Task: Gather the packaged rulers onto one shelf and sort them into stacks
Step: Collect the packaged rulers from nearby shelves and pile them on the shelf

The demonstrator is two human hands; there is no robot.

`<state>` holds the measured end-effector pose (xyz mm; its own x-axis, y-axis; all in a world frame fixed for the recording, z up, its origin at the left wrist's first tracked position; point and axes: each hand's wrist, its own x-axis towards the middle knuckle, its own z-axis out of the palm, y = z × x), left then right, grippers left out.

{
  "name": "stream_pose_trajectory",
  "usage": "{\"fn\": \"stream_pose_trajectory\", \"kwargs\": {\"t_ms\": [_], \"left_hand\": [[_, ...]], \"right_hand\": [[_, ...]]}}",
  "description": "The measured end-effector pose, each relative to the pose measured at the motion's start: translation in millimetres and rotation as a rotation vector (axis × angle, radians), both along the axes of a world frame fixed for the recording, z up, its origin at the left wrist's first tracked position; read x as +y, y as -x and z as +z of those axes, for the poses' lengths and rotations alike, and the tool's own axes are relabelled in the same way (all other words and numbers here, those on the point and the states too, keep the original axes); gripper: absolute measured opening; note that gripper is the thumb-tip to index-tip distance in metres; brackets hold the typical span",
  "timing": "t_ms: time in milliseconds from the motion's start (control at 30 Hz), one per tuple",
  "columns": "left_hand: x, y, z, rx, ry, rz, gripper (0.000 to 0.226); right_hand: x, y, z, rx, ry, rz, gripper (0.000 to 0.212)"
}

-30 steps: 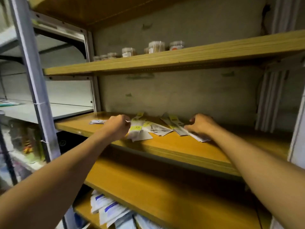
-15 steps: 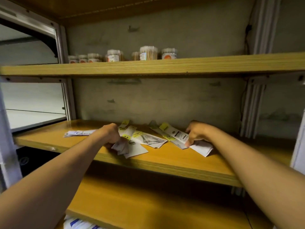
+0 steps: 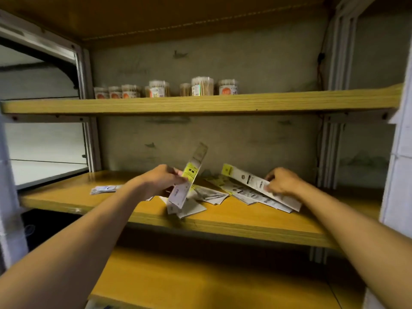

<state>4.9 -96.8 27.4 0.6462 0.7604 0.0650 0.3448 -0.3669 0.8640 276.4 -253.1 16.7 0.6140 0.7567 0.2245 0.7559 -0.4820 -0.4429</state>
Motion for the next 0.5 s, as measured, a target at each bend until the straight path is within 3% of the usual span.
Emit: {"fn": "stream_pose_trajectory", "kwargs": {"t_ms": [133, 233, 333, 500], "left_hand": [[-14.9, -17.3, 4.8, -0.116, -0.013, -0.222, 0.022], [-32.7, -36.8, 4.0, -0.09, -0.035, -0.377, 0.038], [-56.3, -57.2, -2.1, -0.142, -0.022, -0.468, 0.035], [-121.3, -98.4, -9.4, -0.146, -0.017, -0.697, 0.036]], "right_hand": [[-41.1, 21.9, 20.7, 0.072, -0.21, -0.001, 0.034], [-85.0, 42.4, 30.0, 0.131, -0.139, 0.095, 0.042], [-124.6, 56.5, 30.2, 0.129, -0.147, 0.085, 0.048], [-190.7, 60.8, 19.3, 0.163, -0.198, -0.028, 0.036]]}}
